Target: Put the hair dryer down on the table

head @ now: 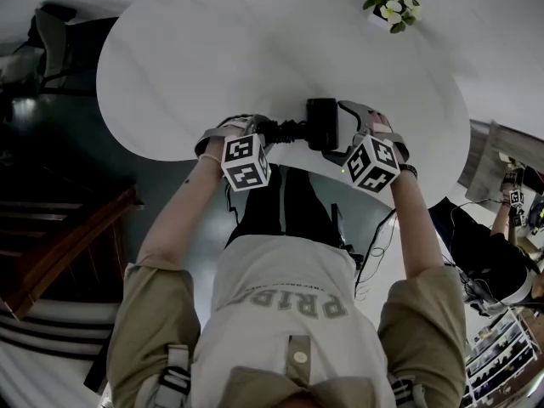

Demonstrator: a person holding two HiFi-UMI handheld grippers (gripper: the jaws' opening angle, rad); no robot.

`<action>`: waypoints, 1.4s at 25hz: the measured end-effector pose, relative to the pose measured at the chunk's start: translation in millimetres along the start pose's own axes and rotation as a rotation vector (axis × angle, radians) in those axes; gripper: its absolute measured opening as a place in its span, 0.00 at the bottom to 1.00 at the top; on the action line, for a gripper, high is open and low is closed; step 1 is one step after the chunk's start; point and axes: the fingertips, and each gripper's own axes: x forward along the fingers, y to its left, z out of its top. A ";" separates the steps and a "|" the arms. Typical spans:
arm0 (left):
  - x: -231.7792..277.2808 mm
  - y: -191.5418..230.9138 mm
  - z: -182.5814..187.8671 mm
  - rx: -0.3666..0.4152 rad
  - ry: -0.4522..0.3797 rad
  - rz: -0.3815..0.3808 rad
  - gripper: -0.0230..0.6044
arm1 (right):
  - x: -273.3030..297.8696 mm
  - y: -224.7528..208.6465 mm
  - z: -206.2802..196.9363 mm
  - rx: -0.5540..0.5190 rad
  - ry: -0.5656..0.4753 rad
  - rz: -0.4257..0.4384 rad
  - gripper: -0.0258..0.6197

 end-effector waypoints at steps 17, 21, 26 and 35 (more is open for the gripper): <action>-0.4 0.9 -1.7 0.016 0.013 -0.002 0.27 | 9.5 -1.2 5.4 -0.094 0.064 0.135 0.94; -1.2 1.3 -2.3 0.008 0.010 0.005 0.28 | 9.8 -1.7 6.9 -0.092 0.047 0.138 0.94; -2.6 0.5 -2.3 0.003 0.008 0.003 0.29 | 8.9 -1.3 8.6 -0.091 0.031 0.136 0.94; -2.5 5.4 -2.9 -0.031 -0.001 0.022 0.34 | 9.8 -2.4 11.1 -0.081 0.003 0.131 0.93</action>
